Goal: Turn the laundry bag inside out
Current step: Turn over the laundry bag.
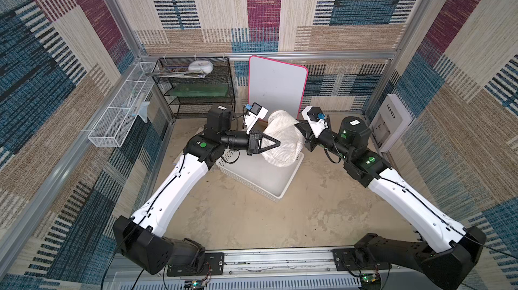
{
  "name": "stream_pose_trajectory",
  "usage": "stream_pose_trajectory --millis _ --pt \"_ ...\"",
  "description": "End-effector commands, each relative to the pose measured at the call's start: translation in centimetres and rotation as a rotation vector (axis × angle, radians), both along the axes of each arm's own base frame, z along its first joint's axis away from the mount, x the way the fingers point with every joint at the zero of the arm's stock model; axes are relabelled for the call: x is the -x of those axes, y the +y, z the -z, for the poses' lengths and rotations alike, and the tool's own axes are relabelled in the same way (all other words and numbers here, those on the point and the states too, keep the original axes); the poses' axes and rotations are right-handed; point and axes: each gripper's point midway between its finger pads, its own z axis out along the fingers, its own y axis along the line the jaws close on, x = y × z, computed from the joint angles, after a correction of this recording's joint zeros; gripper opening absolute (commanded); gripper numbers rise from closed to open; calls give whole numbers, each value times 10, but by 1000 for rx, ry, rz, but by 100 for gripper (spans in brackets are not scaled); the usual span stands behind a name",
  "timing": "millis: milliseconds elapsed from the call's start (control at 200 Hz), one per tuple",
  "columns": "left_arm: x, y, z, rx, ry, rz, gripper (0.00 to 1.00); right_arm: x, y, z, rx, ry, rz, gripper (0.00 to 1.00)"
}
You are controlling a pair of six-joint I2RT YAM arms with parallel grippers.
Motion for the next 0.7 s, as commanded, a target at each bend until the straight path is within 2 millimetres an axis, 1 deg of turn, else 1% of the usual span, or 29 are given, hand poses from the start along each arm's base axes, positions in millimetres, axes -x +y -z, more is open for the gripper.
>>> stream_pose_trajectory --millis 0,80,130,170,220,270,305,386,396,421,481,506,536,626,691 --pt "16 1 -4 21 20 86 0 -8 -11 -5 -58 3 47 0" --pt "15 1 -5 19 4 73 1 -4 -9 -1 -76 28 22 0" --pt "10 2 -3 9 3 33 25 -2 -8 -1 -98 51 12 0" --pt "4 3 0 4 10 -11 38 -2 -7 -1 -128 74 10 0" --pt "-7 4 4 5 25 -85 51 -2 -7 -3 -172 101 9 0" --pt "-13 5 7 14 34 -151 59 -7 -10 -6 -229 143 40 0" --pt "-19 7 13 15 44 -213 65 -11 -12 -7 -267 181 67 0" --pt "-27 13 24 28 51 -335 72 -19 -13 -5 -328 270 107 0" --pt "-29 14 22 34 49 -351 73 -20 -13 -5 -335 280 110 0" --pt "-31 16 27 38 60 -390 77 -22 -13 -4 -345 302 123 0" --pt "-38 23 34 63 98 -487 83 -26 -10 -4 -363 338 133 0" --pt "-38 23 36 83 113 -498 84 -27 -7 -4 -371 347 134 0" --pt "-42 25 36 107 119 -536 86 -27 -5 -5 -378 347 134 0" --pt "-39 21 35 128 123 -561 91 -26 4 -9 -386 343 138 0" --pt "-38 18 30 132 104 -572 92 -25 13 -10 -384 345 140 0"
